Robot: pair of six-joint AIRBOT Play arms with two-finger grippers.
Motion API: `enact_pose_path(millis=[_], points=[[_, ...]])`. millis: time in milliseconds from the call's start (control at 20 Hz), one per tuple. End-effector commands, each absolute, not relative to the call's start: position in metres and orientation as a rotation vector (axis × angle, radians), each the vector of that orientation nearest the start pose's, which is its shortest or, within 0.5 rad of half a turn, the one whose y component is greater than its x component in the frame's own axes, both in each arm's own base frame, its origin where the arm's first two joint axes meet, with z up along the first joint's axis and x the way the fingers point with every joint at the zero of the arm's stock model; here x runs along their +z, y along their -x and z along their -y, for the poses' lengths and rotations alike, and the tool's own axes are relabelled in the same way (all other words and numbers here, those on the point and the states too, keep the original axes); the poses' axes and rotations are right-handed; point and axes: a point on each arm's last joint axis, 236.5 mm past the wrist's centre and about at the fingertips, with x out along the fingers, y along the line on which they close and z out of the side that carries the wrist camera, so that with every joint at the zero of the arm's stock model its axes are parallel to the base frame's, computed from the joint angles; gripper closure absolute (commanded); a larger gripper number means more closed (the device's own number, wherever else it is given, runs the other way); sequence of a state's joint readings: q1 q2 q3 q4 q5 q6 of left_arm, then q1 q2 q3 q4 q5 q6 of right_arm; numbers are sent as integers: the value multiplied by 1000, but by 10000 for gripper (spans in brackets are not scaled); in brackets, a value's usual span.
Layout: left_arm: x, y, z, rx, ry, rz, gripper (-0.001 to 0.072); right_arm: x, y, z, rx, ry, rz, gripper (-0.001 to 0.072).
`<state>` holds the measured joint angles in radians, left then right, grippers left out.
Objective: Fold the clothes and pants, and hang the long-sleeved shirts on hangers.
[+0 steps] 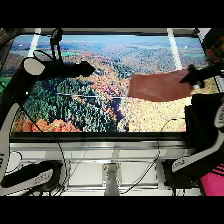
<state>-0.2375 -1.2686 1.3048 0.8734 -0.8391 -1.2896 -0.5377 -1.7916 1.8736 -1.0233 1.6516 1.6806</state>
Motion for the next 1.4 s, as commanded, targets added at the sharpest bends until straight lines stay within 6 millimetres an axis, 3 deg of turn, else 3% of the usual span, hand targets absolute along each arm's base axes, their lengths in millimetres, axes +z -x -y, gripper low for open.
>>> enact_pose_path(millis=[0,200,500,700,850,950,1150,1300,1350], points=[[151,-436,221,-626,299,-757,213,97,-408,186,-171,-916,-1189,708],[152,-436,221,-626,300,-756,213,138,-350,220,-264,-957,-1136,708],[157,-435,227,-643,346,-750,213,198,-267,251,-445,-983,-987,708],[161,-434,231,-655,372,-749,214,218,-209,270,-667,-935,-925,708],[161,-434,231,-654,372,-749,213,208,-145,278,-873,-855,-995,708],[161,-434,231,-654,372,-749,213,186,-102,269,-991,-899,-1060,707],[161,-434,231,-654,371,-749,213,141,-70,235,-1070,-1076,-1121,706],[161,-434,231,-654,371,-749,213,123,-46,227,-1176,-1111,-1189,704],[161,-434,231,-654,371,-749,213,122,-45,227,-1183,-1118,-1192,665]])
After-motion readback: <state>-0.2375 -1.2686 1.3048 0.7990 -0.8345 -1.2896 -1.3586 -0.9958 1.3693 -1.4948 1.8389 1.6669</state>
